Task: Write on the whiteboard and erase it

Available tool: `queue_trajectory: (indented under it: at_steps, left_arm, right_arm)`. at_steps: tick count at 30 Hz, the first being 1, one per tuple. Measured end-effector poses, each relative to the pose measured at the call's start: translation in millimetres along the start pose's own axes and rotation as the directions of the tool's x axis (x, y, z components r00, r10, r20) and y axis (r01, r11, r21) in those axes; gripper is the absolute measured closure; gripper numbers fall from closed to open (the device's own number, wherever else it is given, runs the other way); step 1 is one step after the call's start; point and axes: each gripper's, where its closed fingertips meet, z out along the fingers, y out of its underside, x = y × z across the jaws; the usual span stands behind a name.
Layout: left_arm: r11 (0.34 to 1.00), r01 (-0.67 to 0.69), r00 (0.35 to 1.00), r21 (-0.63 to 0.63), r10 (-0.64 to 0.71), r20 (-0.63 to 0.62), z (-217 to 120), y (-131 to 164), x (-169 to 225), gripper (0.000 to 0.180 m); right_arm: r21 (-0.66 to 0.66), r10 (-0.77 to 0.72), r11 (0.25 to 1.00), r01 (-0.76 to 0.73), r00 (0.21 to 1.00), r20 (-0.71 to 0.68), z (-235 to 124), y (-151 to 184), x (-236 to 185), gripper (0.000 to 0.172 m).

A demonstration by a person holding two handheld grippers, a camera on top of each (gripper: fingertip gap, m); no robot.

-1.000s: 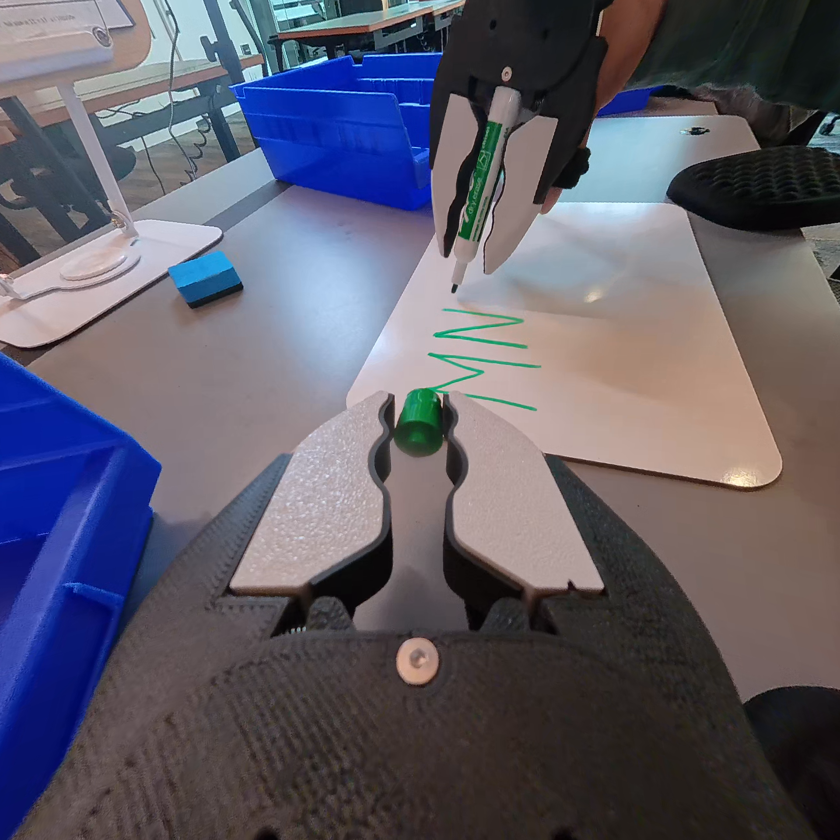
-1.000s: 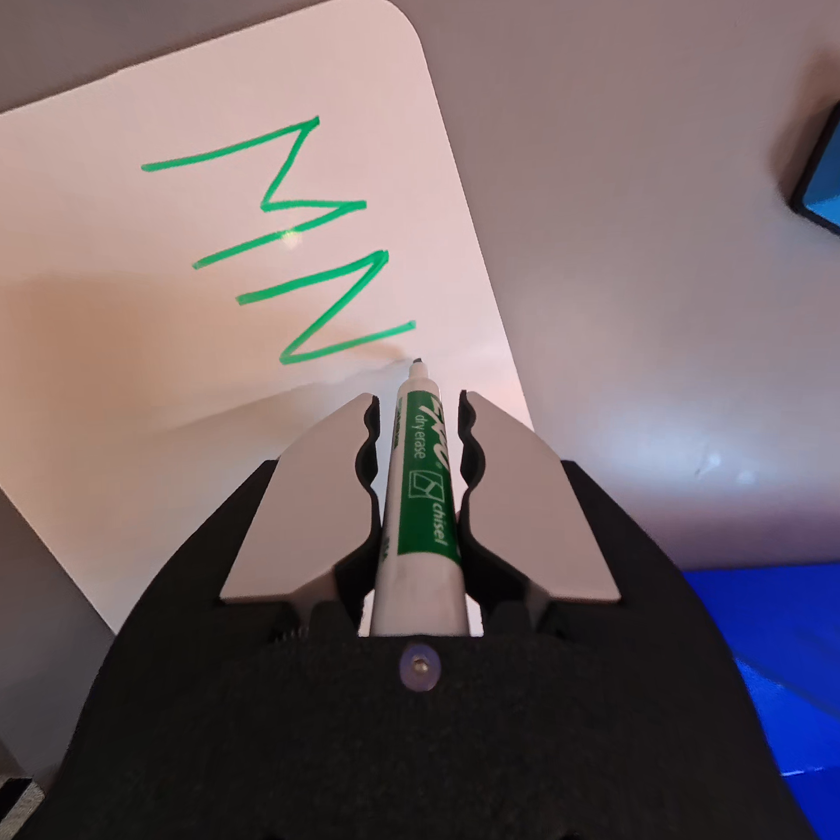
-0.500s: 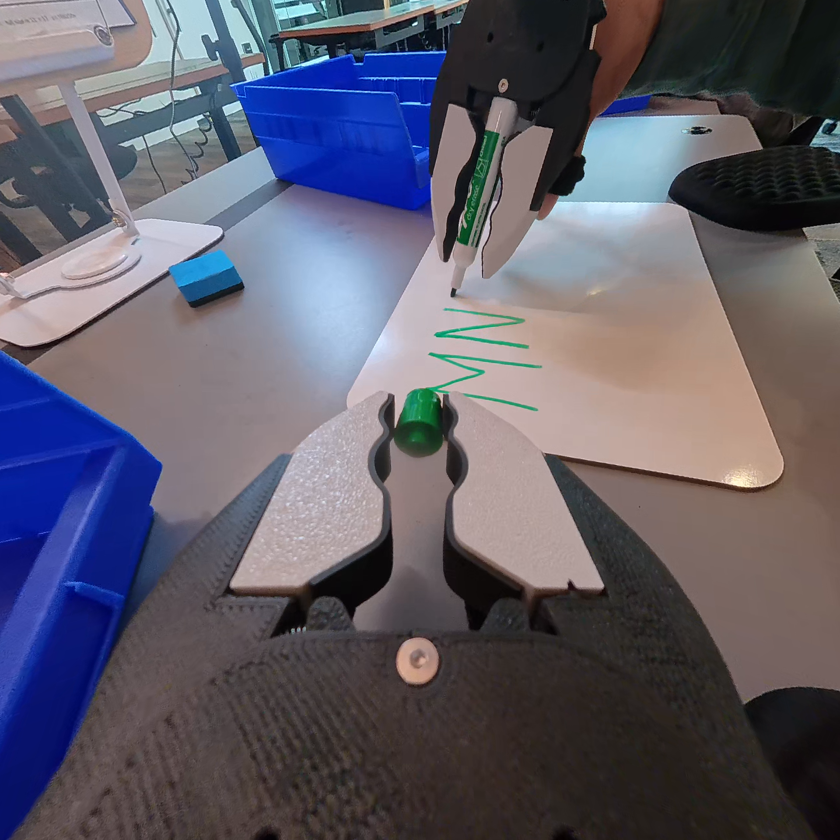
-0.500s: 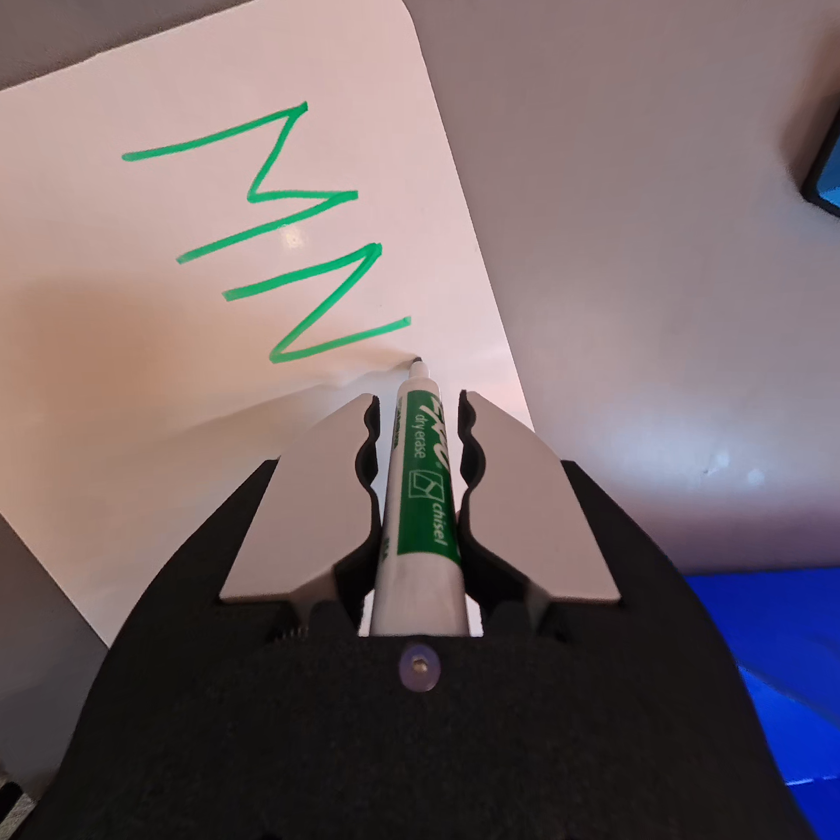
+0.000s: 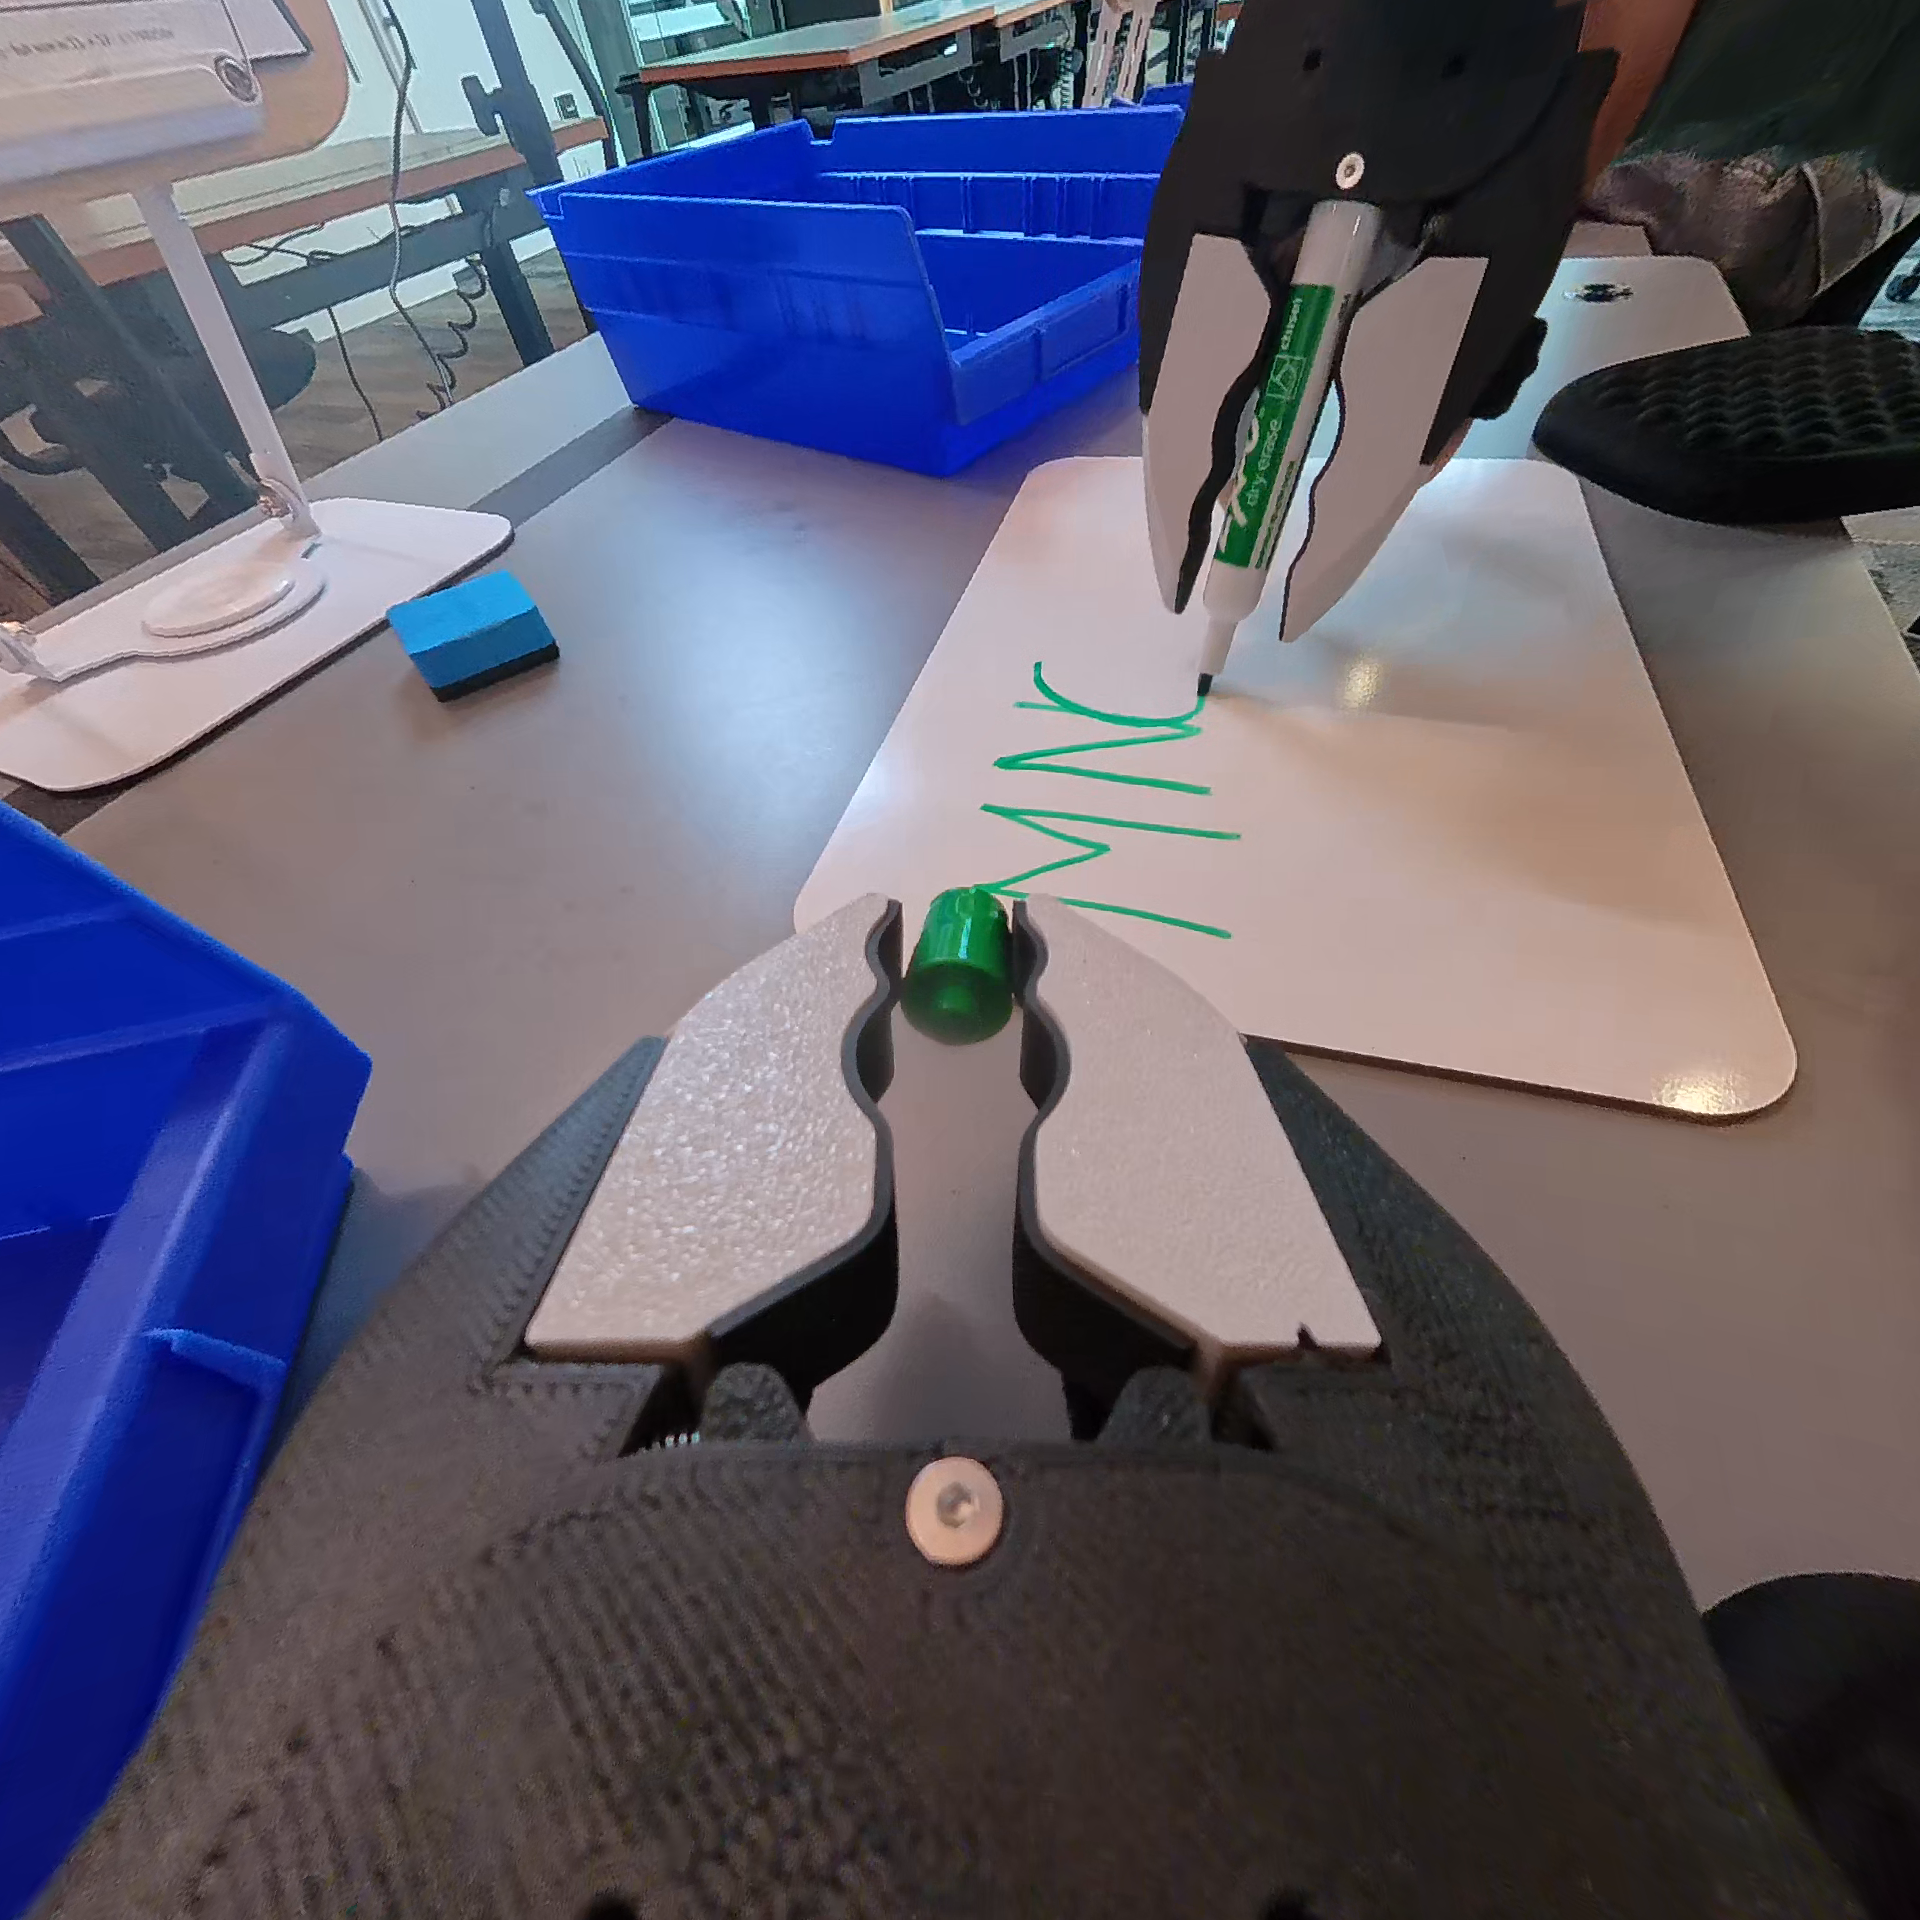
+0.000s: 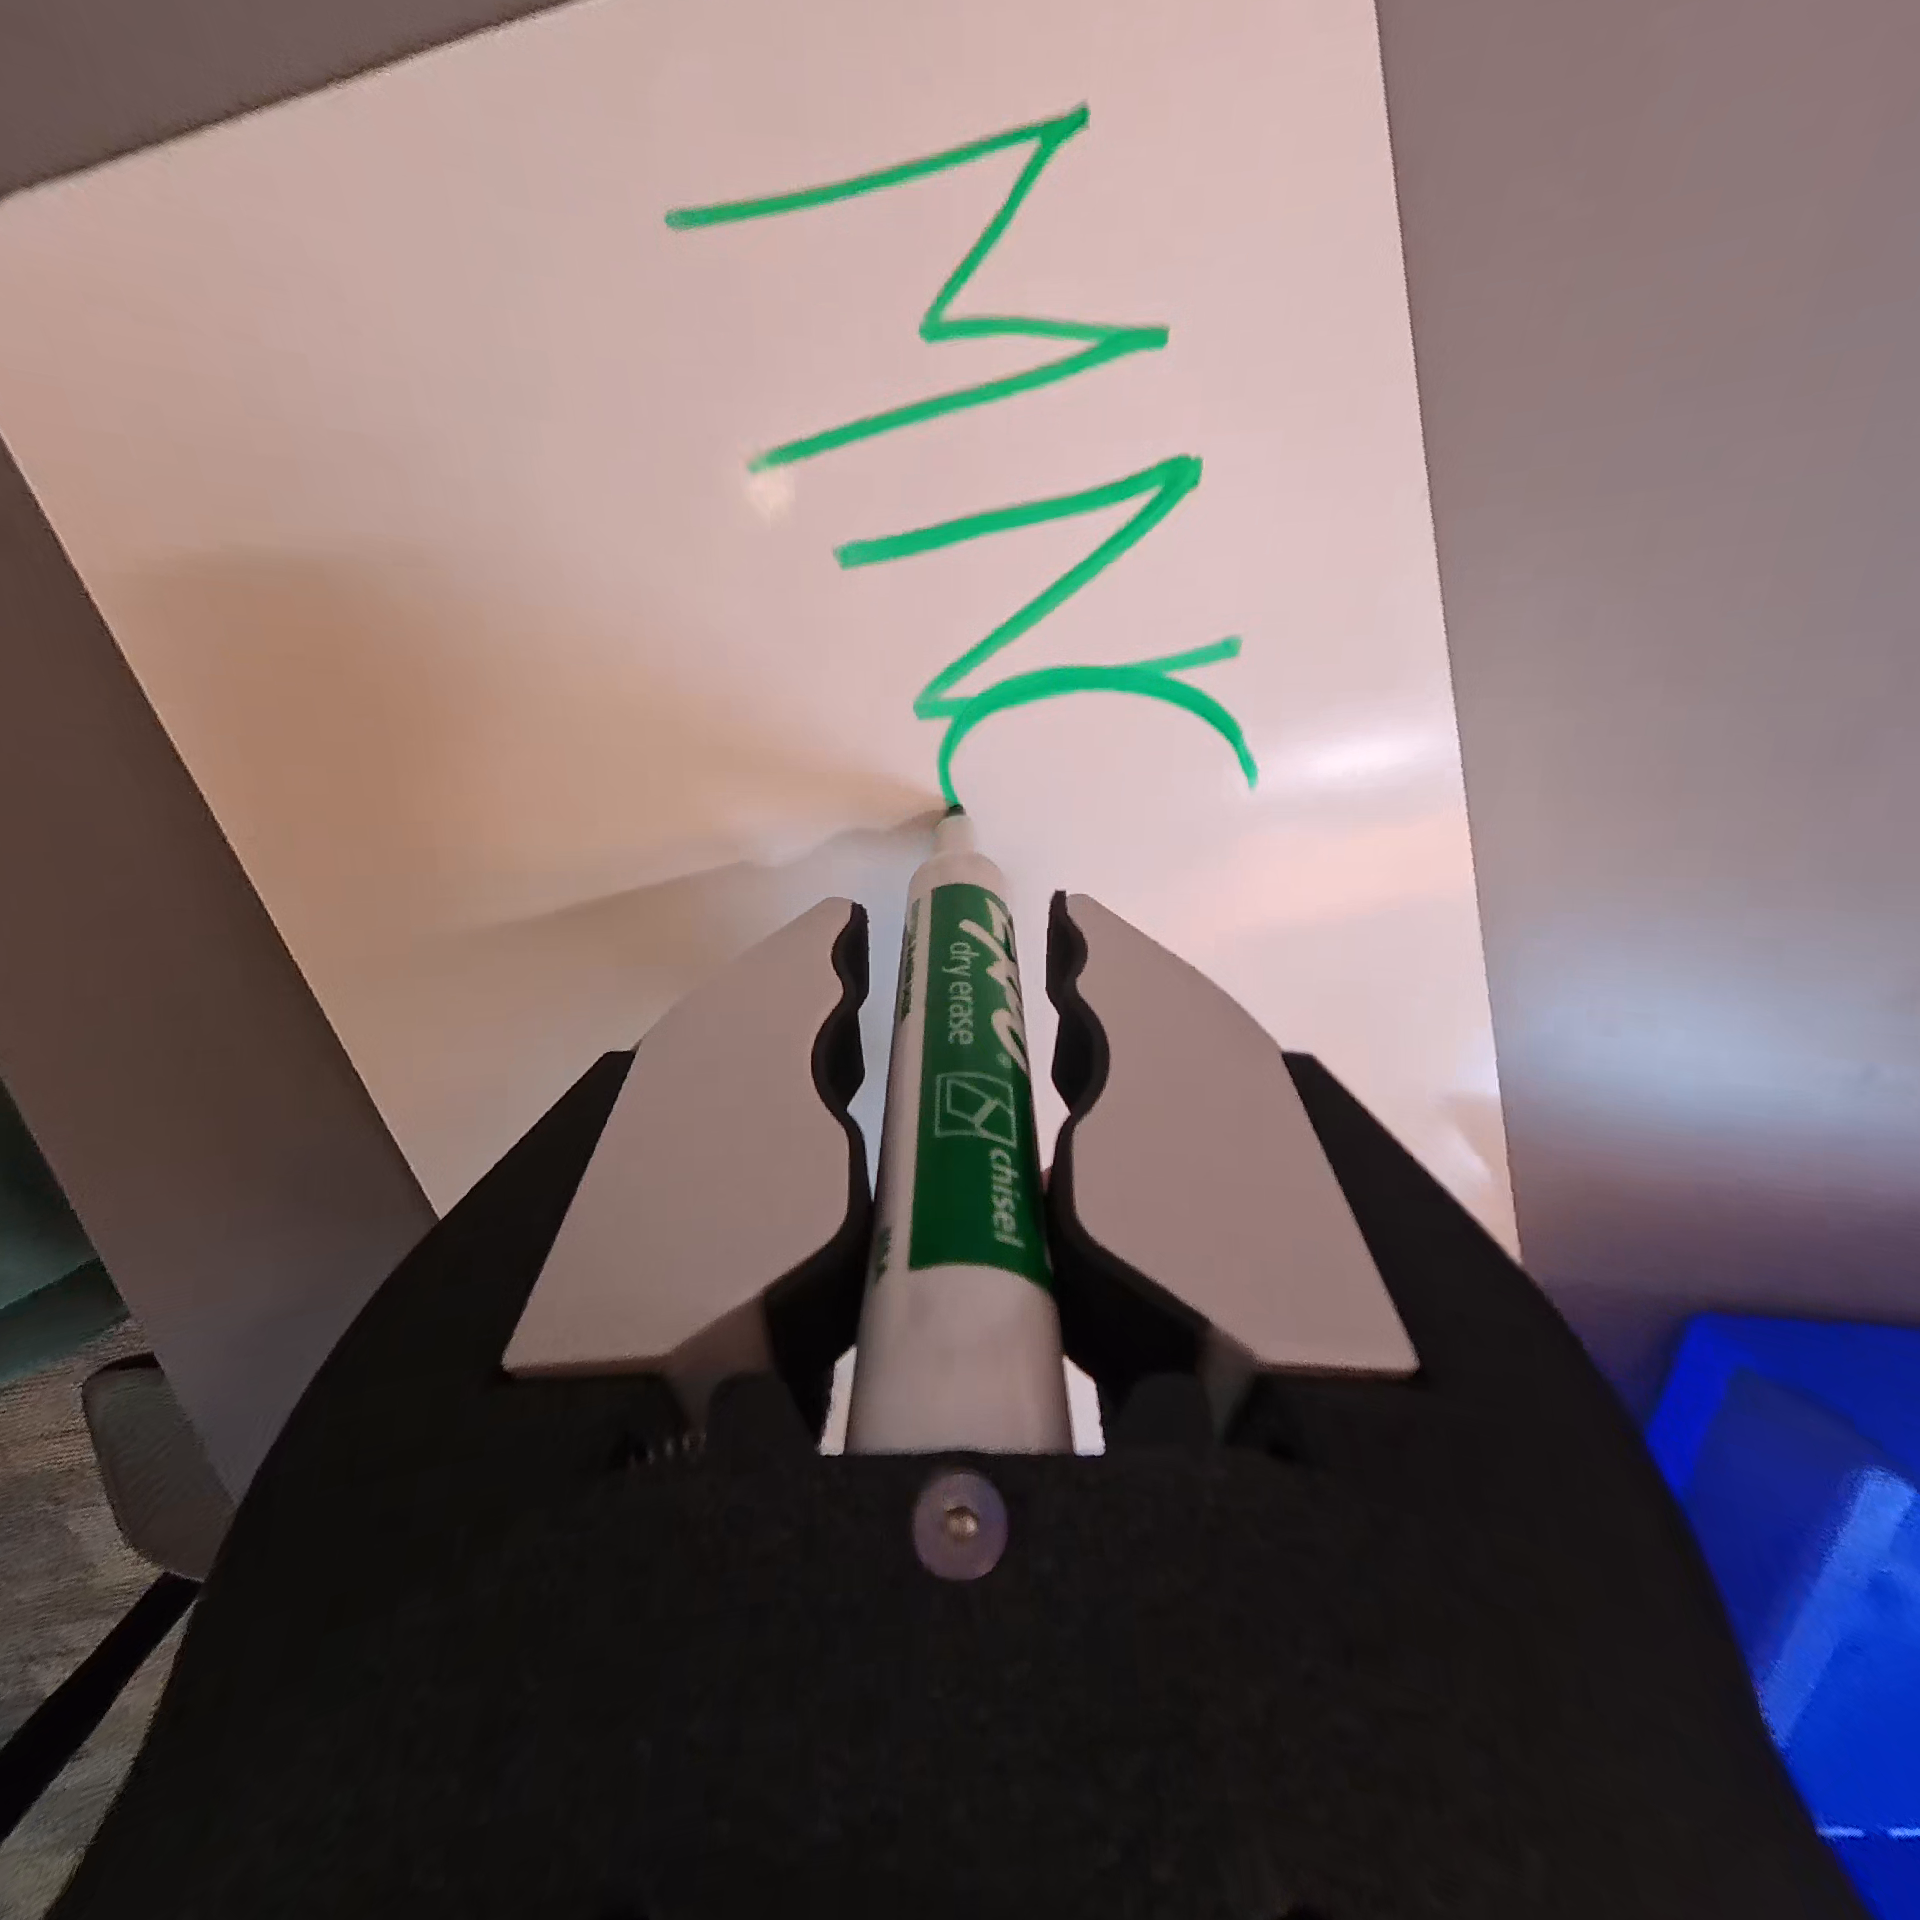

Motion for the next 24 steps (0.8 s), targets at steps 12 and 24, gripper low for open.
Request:
queue_trajectory:
  at_steps: [12,24]
  left_arm:
    - [1.000,0.002,1.000,0.001,-0.002,-0.001,-0.6,0.0,0.2,0.161]
    - [1.000,0.011,1.000,-0.001,-0.011,-0.003,-0.8,0.2,-0.1,0.161]
  right_arm:
    - [0.039,0.039,0.999,-0.036,0.996,-0.081,6.4,-9.5,52.8,0.138]
    - [0.090,0.089,0.993,-0.081,0.992,-0.092,-8.3,3.2,52.1,0.138]
